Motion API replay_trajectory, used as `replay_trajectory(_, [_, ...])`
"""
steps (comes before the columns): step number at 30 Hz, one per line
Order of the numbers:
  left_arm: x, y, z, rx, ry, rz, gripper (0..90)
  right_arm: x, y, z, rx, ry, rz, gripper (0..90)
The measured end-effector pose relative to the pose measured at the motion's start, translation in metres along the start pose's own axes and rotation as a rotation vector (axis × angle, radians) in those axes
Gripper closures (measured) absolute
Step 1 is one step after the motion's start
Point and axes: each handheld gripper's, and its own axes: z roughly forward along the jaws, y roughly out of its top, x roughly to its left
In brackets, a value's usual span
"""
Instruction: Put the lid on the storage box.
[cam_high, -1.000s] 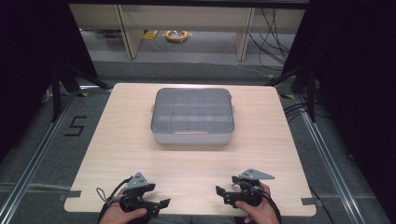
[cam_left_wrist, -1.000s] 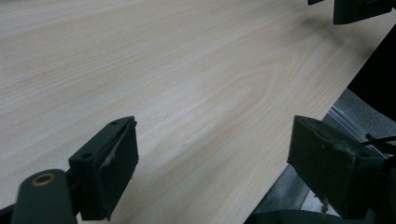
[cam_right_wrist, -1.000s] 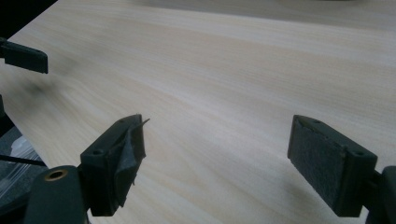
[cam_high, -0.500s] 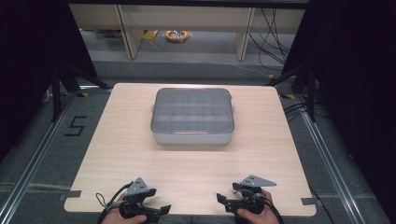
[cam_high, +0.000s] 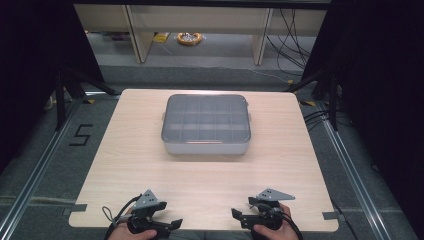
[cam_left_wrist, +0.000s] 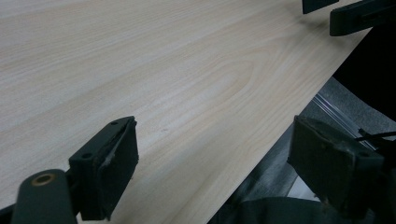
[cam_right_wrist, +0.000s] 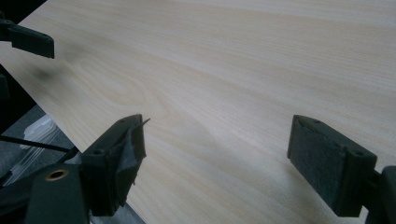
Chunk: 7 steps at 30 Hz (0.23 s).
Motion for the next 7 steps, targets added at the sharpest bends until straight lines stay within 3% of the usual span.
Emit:
replay_trajectory(1, [0.0003,0.0000,-0.0001,0.001,0.003,-0.001,15.4,-0.0030,0.0007,-0.0004,-0.003,-0.007,-0.042,20.2])
replay_trajectory(3, [0.0014,0.0002,-0.0006,0.011,0.001,0.010,15.4,-0.0026,0.0007,0.0006,-0.001,0.026,-0.024,20.2])
replay_trajectory(4, [0.0013,0.0002,-0.0003,0.010,0.002,0.008,15.4,-0.0031,0.0010,-0.0010,0.000,-0.003,-0.043,20.2])
replay_trajectory(6, [0.0012,0.0001,-0.0002,0.006,0.006,0.007,15.4,-0.0035,0.0006,0.0005,-0.007,0.027,-0.025,20.2])
replay_trajectory(7, [0.0016,0.0005,-0.0005,0.012,0.004,0.009,15.4,-0.0042,0.0008,0.0004,-0.009,0.012,-0.032,20.2])
